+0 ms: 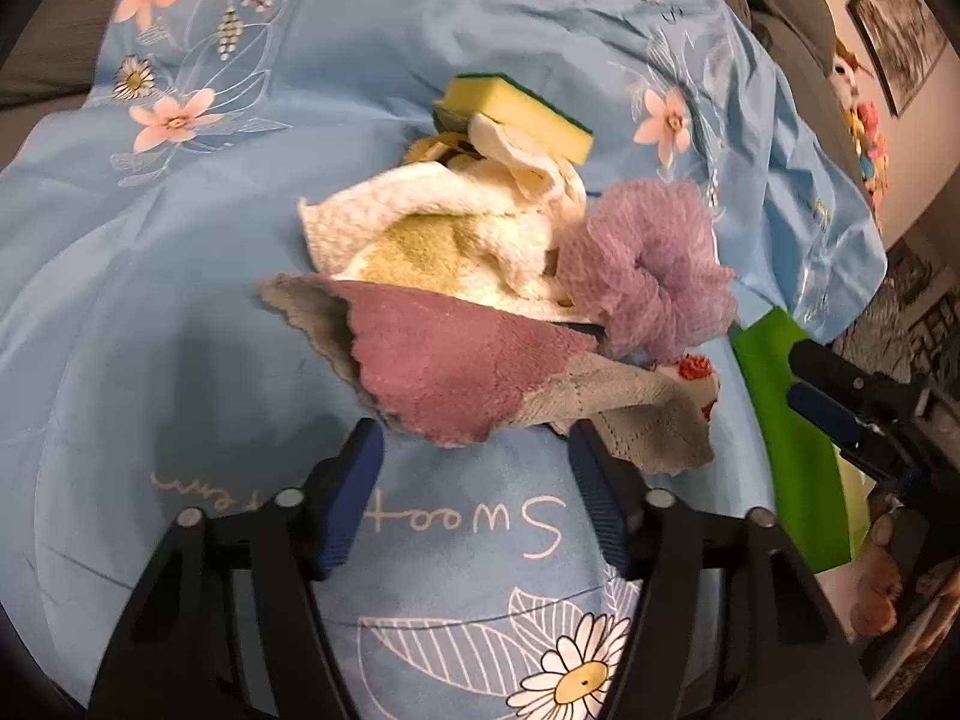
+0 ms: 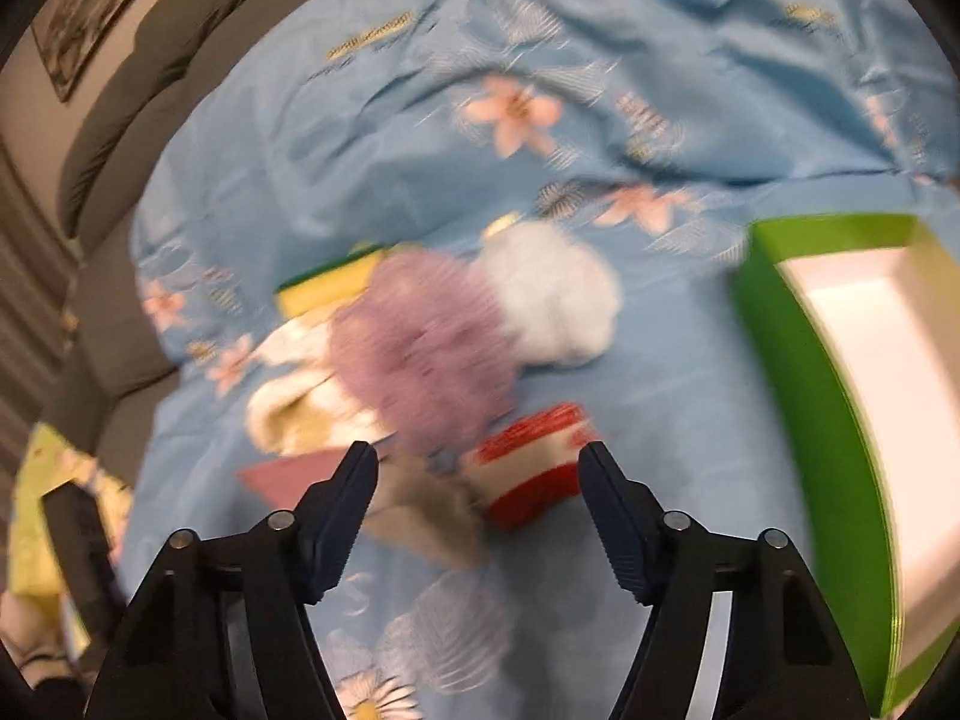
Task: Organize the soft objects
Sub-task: 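Move the right gripper down to the pink-and-grey microfiber cloth, then close the right gripper on the edge of the pink cloth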
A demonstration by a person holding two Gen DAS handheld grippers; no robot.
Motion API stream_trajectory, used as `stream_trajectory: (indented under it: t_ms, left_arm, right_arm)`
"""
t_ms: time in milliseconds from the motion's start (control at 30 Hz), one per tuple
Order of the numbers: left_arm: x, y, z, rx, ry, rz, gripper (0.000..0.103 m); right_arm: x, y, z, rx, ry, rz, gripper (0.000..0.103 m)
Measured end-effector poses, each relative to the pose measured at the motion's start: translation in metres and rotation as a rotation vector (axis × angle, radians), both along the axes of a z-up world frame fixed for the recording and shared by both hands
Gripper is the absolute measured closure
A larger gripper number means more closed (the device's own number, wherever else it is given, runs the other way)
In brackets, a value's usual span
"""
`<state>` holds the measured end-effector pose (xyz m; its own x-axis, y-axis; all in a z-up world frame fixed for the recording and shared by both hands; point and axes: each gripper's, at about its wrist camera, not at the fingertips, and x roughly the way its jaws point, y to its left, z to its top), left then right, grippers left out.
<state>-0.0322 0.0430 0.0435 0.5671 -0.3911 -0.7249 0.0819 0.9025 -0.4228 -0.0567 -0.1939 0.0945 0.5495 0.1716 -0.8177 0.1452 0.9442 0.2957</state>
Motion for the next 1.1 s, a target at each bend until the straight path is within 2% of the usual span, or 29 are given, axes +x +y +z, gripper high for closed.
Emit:
stream_trajectory:
  t_ms: [133, 300, 333, 367, 400, 467, 533, 600, 700, 800, 867, 933, 1067, 1100]
  left_arm:
    - [0.006, -0.005, 0.003, 0.061, -0.018, 0.012, 0.048]
    - [0.014, 0.011, 0.003, 0.078, -0.025, 0.071, 0.048]
    - [0.017, 0.015, 0.002, 0.078, -0.017, 0.087, 0.048]
    - [0.018, 0.02, 0.0, 0.078, -0.007, 0.101, 0.048]
    - [0.019, 0.023, -0.002, 0.076, 0.001, 0.112, 0.048]
    - [0.019, 0.032, -0.003, 0.064, 0.015, 0.134, 0.048]
    - [0.015, 0.04, -0.003, 0.053, 0.015, 0.148, 0.048]
    - [0.013, 0.044, -0.001, 0.054, 0.01, 0.153, 0.048]
    - [0.008, 0.054, 0.002, 0.048, 0.002, 0.173, 0.048]
    - [0.004, 0.067, 0.006, 0.012, -0.009, 0.197, 0.048]
    - [0.001, 0.075, 0.009, -0.011, -0.017, 0.222, 0.048]
    - [0.0, 0.082, 0.01, -0.03, -0.015, 0.237, 0.048]
    - [0.0, 0.083, 0.008, -0.043, -0.001, 0.232, 0.046]
    - [0.0, 0.083, 0.007, -0.038, 0.001, 0.221, 0.046]
  right_arm:
    - [0.012, 0.017, -0.015, 0.075, 0.076, 0.049, 0.032]
    - [0.027, 0.034, -0.035, 0.024, 0.141, 0.059, 0.032]
    - [0.03, 0.035, -0.039, 0.024, 0.154, 0.07, 0.04]
    - [0.034, 0.039, -0.045, 0.02, 0.176, 0.085, 0.054]
    - [0.036, 0.041, -0.051, 0.013, 0.201, 0.094, 0.06]
    - [0.039, 0.042, -0.061, 0.016, 0.229, 0.108, 0.085]
    - [0.038, 0.044, -0.062, 0.007, 0.222, 0.11, 0.095]
    - [0.035, 0.051, -0.049, 0.053, 0.173, 0.158, 0.096]
    - [0.033, 0.065, -0.023, 0.182, 0.08, 0.247, 0.096]
    - [0.044, 0.086, -0.015, 0.24, 0.054, 0.322, 0.096]
    - [0.057, 0.101, -0.025, 0.266, 0.066, 0.358, 0.096]
    - [0.073, 0.112, -0.051, 0.296, 0.117, 0.383, 0.096]
    - [0.081, 0.122, -0.096, 0.252, 0.249, 0.377, 0.095]
    - [0.081, 0.119, -0.099, 0.259, 0.258, 0.367, 0.094]
